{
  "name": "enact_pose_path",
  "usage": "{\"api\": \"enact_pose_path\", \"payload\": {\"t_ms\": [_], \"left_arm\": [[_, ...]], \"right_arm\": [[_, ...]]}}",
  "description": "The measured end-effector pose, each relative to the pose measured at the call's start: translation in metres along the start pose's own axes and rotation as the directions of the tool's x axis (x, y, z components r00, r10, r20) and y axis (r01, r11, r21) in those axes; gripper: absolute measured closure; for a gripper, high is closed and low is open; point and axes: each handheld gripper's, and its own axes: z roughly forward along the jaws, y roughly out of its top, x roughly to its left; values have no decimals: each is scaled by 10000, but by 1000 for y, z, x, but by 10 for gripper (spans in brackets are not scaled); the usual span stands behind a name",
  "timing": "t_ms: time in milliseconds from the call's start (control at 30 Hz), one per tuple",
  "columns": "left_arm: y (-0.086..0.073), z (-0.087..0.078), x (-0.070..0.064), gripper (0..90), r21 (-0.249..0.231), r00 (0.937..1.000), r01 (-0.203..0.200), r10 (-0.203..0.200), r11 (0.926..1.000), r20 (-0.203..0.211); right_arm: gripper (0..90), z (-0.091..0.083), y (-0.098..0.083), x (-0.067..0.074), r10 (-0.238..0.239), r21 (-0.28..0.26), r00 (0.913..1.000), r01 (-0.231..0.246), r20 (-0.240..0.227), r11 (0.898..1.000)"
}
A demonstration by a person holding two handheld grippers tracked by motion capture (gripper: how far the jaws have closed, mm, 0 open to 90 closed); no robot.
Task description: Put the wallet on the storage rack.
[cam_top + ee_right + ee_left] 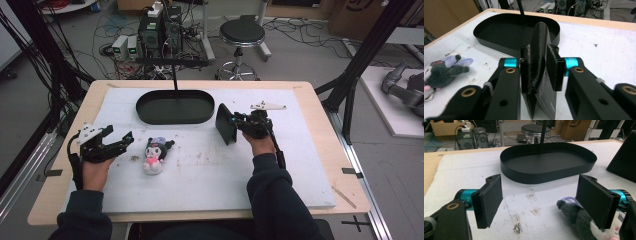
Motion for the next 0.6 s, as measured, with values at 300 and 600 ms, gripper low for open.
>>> {"api": "enact_pose_path", "payload": {"t_ms": [300, 600], "left_arm": [[0, 0, -1, 212, 16, 10000, -76, 76, 10000, -11], [0, 0, -1, 213, 40, 10000, -67, 67, 10000, -13]], "right_arm": [[449, -1, -2, 2, -161, -120, 9997, 163, 175, 9998], [252, 22, -10, 19, -1850, 699, 9769, 1782, 1069, 9815]]}}
